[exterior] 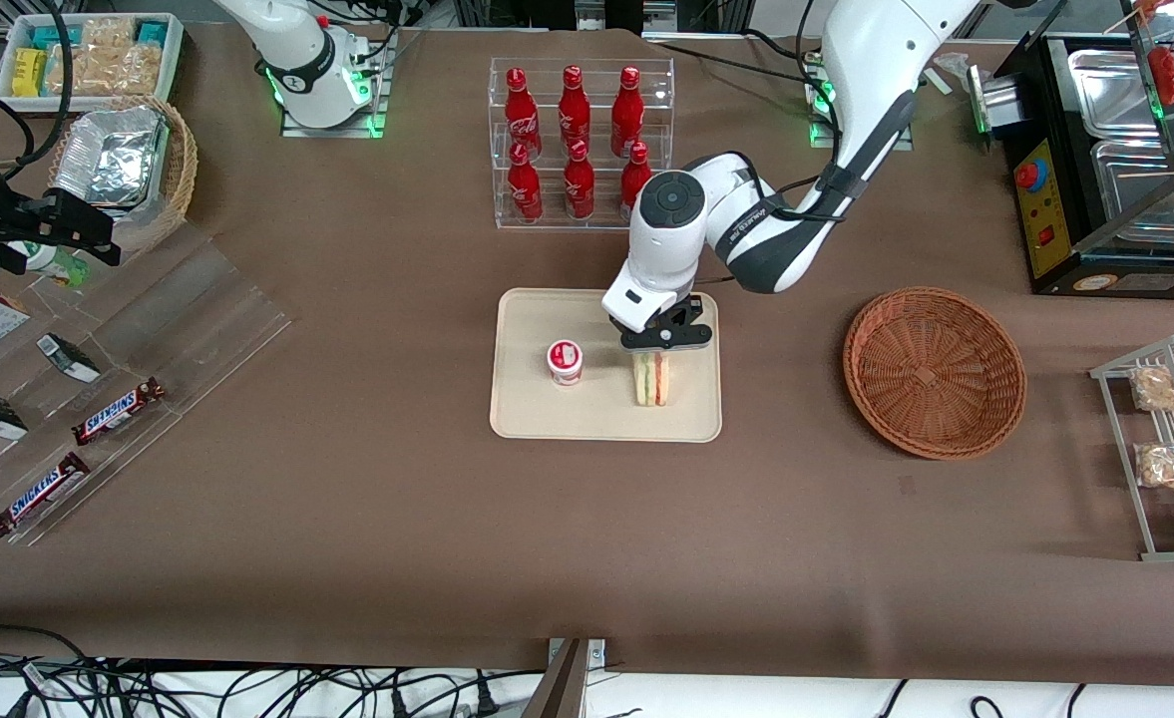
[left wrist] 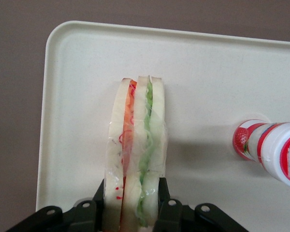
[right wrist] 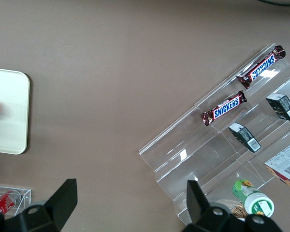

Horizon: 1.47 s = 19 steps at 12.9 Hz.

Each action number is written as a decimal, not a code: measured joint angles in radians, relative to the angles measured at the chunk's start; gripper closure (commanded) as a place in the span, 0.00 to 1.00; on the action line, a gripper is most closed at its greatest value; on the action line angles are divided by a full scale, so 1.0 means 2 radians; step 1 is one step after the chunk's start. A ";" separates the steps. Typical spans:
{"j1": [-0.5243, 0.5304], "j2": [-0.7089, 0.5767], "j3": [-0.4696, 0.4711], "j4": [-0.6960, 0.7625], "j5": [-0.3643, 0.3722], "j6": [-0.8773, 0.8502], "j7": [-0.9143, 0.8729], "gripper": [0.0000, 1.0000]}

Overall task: Place sandwich from basket to tray
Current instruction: 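Lower the sandwich onto the tray beside the yogurt cup, then open the left gripper to release the sandwich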

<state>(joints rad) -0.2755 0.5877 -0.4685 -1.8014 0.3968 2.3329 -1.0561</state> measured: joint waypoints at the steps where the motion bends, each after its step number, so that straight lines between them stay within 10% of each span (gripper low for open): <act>1: 0.000 0.001 0.000 0.000 0.000 0.000 0.000 0.56; 4: 0.000 0.004 0.000 0.000 0.000 0.000 0.000 0.44; 7: 0.000 0.004 0.000 0.000 0.000 0.001 0.000 0.00; 19: 0.034 -0.061 -0.001 0.042 -0.009 -0.075 -0.039 0.00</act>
<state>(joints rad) -0.2073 0.4660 -0.4706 -1.7170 0.3784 2.1828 -1.1335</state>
